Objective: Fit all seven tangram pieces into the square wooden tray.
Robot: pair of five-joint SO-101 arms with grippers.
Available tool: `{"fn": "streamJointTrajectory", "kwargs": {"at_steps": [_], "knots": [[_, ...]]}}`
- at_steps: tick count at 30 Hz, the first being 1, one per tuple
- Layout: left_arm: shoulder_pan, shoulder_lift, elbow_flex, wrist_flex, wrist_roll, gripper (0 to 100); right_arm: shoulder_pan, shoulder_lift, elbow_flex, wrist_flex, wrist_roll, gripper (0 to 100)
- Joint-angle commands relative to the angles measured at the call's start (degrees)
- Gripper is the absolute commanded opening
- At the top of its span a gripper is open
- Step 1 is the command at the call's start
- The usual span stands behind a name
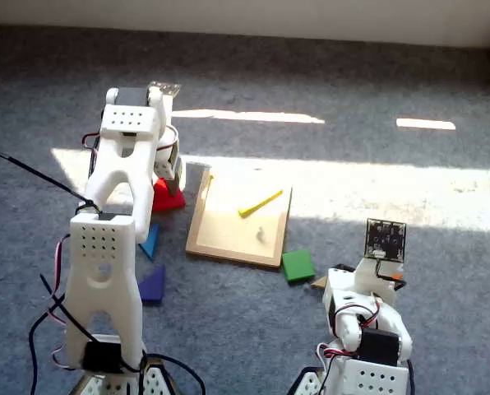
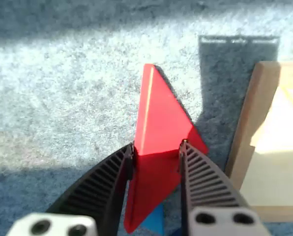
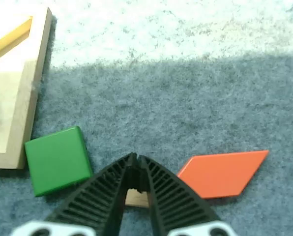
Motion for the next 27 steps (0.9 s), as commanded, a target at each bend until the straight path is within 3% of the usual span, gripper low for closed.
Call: {"fn": "streamJointTrajectory", "kwargs": {"at_steps": [1,12,21,27], "knots": [[3.12,1.19,-0.22,0.44,-0.18,9,0.75,-0.66,7.52,-1.19,0.7,0.5],[6.2,-8.4,2.33,0.88,0.09,2,0.75,-0.66,7.52,-1.19,0.7,0.5],[-1.27,-13.67,7.87,0.88,-0.35,29,0.75,-0.66,7.52,-1.19,0.7,0.5],[-3.65,-12.35,9.27,0.44,-4.22,30,0.75,-0.66,7.52,-1.19,0.7,0.5]]}}
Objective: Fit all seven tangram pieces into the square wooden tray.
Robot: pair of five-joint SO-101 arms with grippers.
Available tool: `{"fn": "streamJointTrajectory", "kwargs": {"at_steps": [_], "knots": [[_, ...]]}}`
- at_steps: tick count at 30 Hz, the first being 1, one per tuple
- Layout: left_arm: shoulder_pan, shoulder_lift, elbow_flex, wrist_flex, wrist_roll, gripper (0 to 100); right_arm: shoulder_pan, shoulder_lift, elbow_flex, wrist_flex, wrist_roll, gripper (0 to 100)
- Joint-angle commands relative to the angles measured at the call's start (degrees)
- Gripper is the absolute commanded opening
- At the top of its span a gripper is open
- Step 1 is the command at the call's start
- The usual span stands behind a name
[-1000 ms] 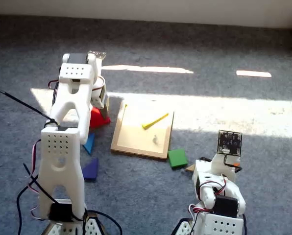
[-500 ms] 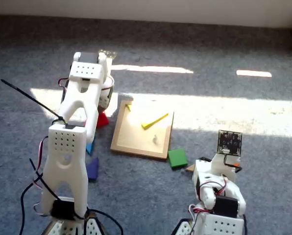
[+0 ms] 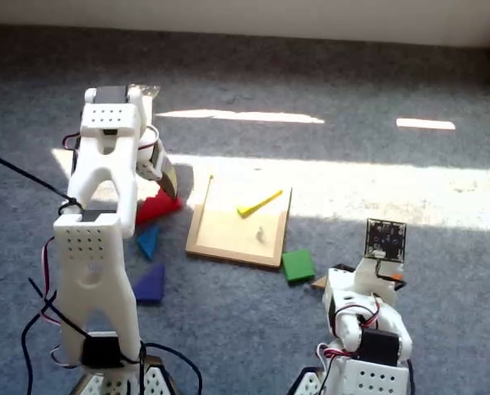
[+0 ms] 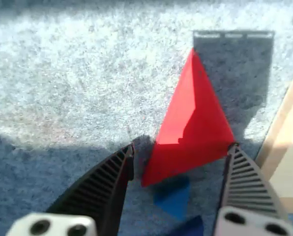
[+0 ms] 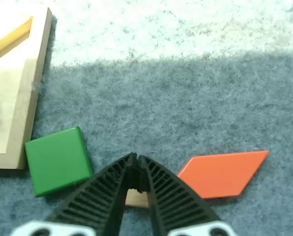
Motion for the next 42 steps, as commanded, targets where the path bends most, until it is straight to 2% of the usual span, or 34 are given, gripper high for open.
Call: {"fn": "streamJointTrajectory", "kwargs": {"at_steps": [1,10,19,31,35,42], "knots": [[-0.66,-1.54,1.27,0.44,-2.99,30,0.75,-0.66,7.52,-1.19,0.7,0.5],[5.67,8.66,-2.24,0.88,-2.81,29,0.75,-0.66,7.52,-1.19,0.7,0.5],[10.59,8.66,-2.33,0.88,-2.73,15,0.75,-0.66,7.52,-1.19,0.7,0.5],[10.59,8.4,-8.84,0.97,-2.9,0,0.75,-0.66,7.52,-1.19,0.7,0.5],[10.68,3.56,-6.64,1.14,-2.81,0,0.75,-0.66,7.52,-1.19,0.7,0.5],[12.62,-16.57,6.37,1.14,-2.64,0,0.84,-0.66,7.52,-1.19,0.7,0.5]]}}
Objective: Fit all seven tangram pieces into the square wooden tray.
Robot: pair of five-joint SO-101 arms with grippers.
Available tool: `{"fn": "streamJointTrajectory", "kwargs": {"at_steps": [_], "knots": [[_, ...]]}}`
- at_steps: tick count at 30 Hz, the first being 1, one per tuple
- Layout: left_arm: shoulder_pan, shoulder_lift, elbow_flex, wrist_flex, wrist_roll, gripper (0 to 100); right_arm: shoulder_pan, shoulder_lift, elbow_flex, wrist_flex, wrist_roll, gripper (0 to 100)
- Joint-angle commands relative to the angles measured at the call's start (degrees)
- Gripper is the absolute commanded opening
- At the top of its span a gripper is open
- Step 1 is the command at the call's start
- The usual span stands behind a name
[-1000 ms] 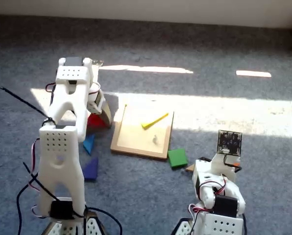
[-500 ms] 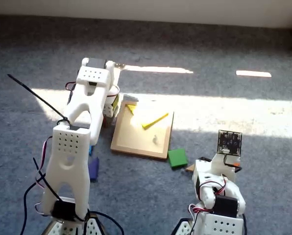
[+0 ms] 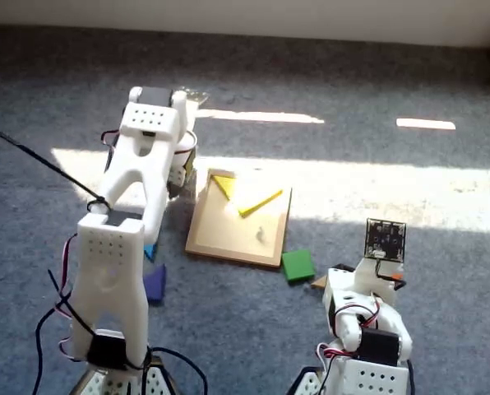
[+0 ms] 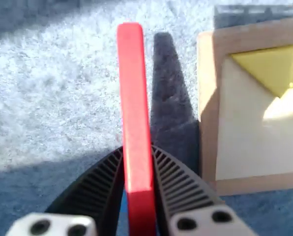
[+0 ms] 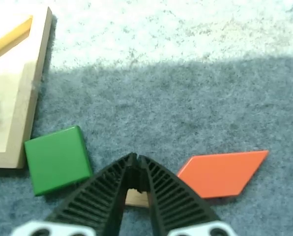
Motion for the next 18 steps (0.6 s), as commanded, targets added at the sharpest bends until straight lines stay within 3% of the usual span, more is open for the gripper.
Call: {"fn": "streamJointTrajectory", "kwargs": {"at_steps": [1,7,18], "knots": [[4.0,-17.36,8.13,0.35,0.09,0,0.75,-0.66,7.52,-1.19,0.62,0.5],[11.3,-29.49,21.14,-0.53,5.01,0,0.75,-0.66,7.52,-1.19,0.62,0.5],[22.2,-31.96,33.45,-16.44,14.33,0,0.75,-0.66,7.52,-1.19,0.62,0.5]]}}
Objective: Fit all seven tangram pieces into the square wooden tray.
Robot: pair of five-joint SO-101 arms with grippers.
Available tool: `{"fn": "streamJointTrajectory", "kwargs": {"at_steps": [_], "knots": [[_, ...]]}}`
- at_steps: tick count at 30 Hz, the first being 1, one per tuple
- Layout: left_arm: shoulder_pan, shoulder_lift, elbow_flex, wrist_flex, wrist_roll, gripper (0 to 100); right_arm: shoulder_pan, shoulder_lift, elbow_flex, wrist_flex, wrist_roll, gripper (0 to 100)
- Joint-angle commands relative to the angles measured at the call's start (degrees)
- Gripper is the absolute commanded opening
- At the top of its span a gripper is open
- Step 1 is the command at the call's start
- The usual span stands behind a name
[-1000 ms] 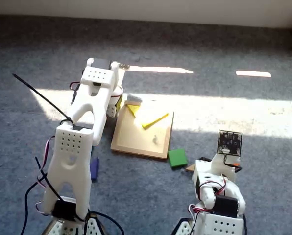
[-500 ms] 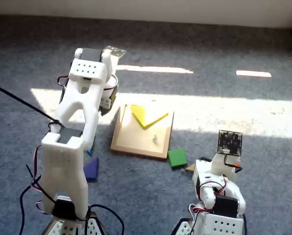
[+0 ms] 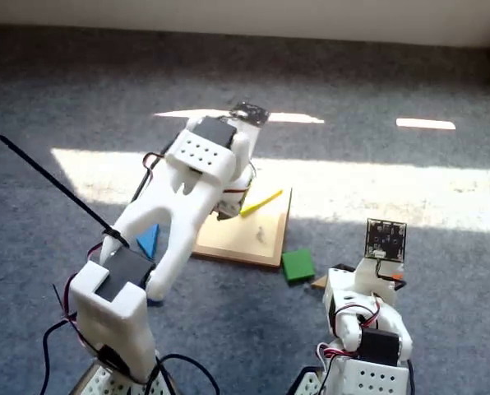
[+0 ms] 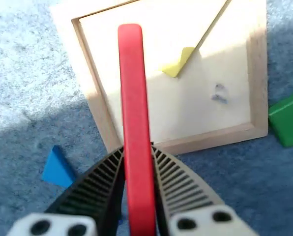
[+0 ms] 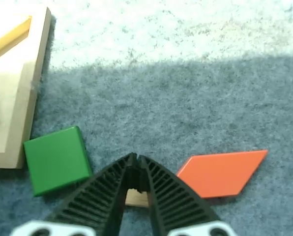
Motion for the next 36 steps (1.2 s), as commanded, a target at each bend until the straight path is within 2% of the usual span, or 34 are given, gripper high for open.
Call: {"fn": "streamJointTrajectory", "kwargs": {"at_steps": [1,11,15,18,30,36], "knots": [[3.91,-3.3,1.63,-6.15,3.43,0,0.66,-0.66,7.52,-1.19,0.62,0.5],[4.18,-3.21,11.03,-18.37,8.62,3,0.66,-0.66,7.52,-1.19,0.62,0.5],[4.18,-3.21,11.82,-18.2,8.7,17,2.07,-0.66,7.52,-1.27,0.62,0.5],[3.65,-3.21,11.82,-18.02,12.4,24,2.68,-0.66,7.69,-2.77,0.62,0.5],[-3.74,-3.47,11.56,-16.88,13.01,24,2.68,-0.66,7.69,-2.77,0.62,0.5],[-3.12,-3.74,11.21,-14.07,13.01,24,2.68,-0.66,7.69,-2.77,0.62,0.5]]}}
